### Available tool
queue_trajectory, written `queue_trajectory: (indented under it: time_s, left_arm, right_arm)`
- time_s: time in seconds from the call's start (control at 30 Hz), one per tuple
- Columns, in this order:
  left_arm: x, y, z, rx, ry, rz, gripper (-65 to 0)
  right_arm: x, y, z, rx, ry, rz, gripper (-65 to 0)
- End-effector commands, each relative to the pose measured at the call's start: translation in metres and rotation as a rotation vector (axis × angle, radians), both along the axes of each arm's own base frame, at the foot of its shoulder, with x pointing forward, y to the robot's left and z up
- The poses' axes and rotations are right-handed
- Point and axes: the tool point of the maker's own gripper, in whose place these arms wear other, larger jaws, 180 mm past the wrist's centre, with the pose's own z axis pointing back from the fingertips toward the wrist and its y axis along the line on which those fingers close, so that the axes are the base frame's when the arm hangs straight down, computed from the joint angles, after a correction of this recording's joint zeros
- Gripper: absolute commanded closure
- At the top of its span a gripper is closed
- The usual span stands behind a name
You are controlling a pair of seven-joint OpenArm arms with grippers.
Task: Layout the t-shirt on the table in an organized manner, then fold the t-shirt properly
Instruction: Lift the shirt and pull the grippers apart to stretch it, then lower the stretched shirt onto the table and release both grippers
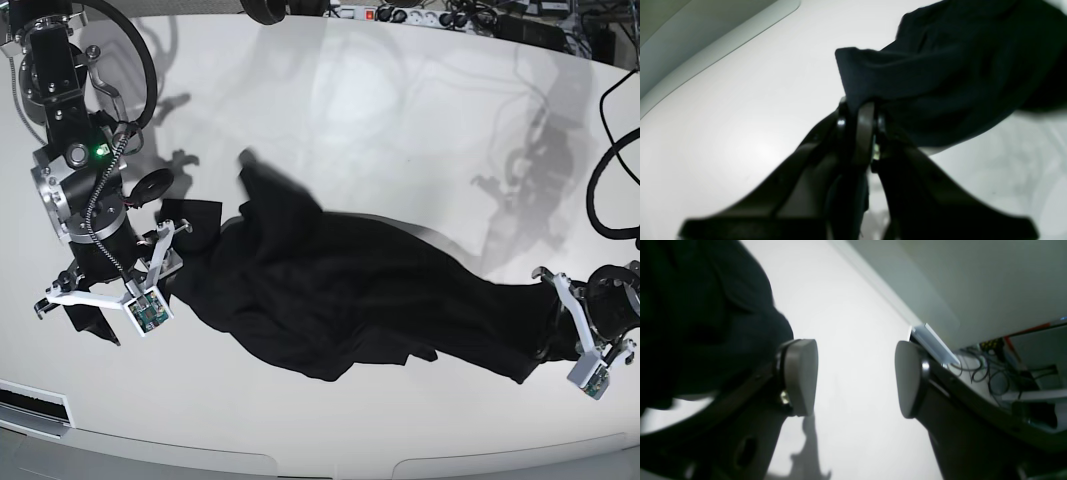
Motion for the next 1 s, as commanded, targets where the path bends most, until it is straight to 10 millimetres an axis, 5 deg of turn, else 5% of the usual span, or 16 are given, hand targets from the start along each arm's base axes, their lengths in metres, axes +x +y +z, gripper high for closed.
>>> queue_trajectory:
  time_s: [0.0, 0.1, 0.27, 0.37, 0.5, 0.57, 0.67, 0.87, 0.97]
  left_arm:
    - [0.006, 0.002, 0.020, -0.013, -0.058, -0.001, 0.0]
    - [0.006, 0.002, 0.018, -0.018, -0.051, 0.002, 0.0]
    - [0.006, 0.006, 0.015, 0.000, -0.046, 0.011, 0.0]
    - [0.006, 0.005, 0.016, -0.010, -0.047, 0.008, -0.7]
    - [0.005, 0.002, 0.017, -0.031, -0.045, -0.001, -41.2]
    - [0.006, 0.002, 0.017, -0.028, -0.046, 0.004, -49.6]
    - [0.006, 0.002, 0.018, -0.029, -0.048, 0.003, -49.4]
    - [0.010, 0.007, 0.021, -0.050, -0.061, 0.050, -49.4]
    - [0.012, 0.011, 0.022, -0.060, -0.063, 0.080, -49.4]
  right_arm:
    - [0.006, -0.013, 0.014, -0.010, -0.043, -0.041, -38.0]
    - [-0.003, 0.003, -0.007, 0.072, 0.083, 0.030, -37.4]
    - [-0.060, 0.080, -0.050, 0.266, 0.382, 0.422, -37.2]
    - [-0.069, 0.086, -0.059, 0.310, 0.394, 0.415, -37.2]
    - [-0.065, 0.074, -0.080, 0.347, 0.428, 0.306, -37.2]
    - [-0.079, 0.087, -0.095, 0.416, 0.517, 0.368, -37.2]
    - [-0.100, 0.116, -0.104, 0.527, 0.612, 0.485, -37.2]
    - [-0.096, 0.157, -0.119, 0.735, 0.622, 0.399, -37.2]
    - [-0.109, 0.196, -0.121, 0.807, 0.663, 0.491, -35.8]
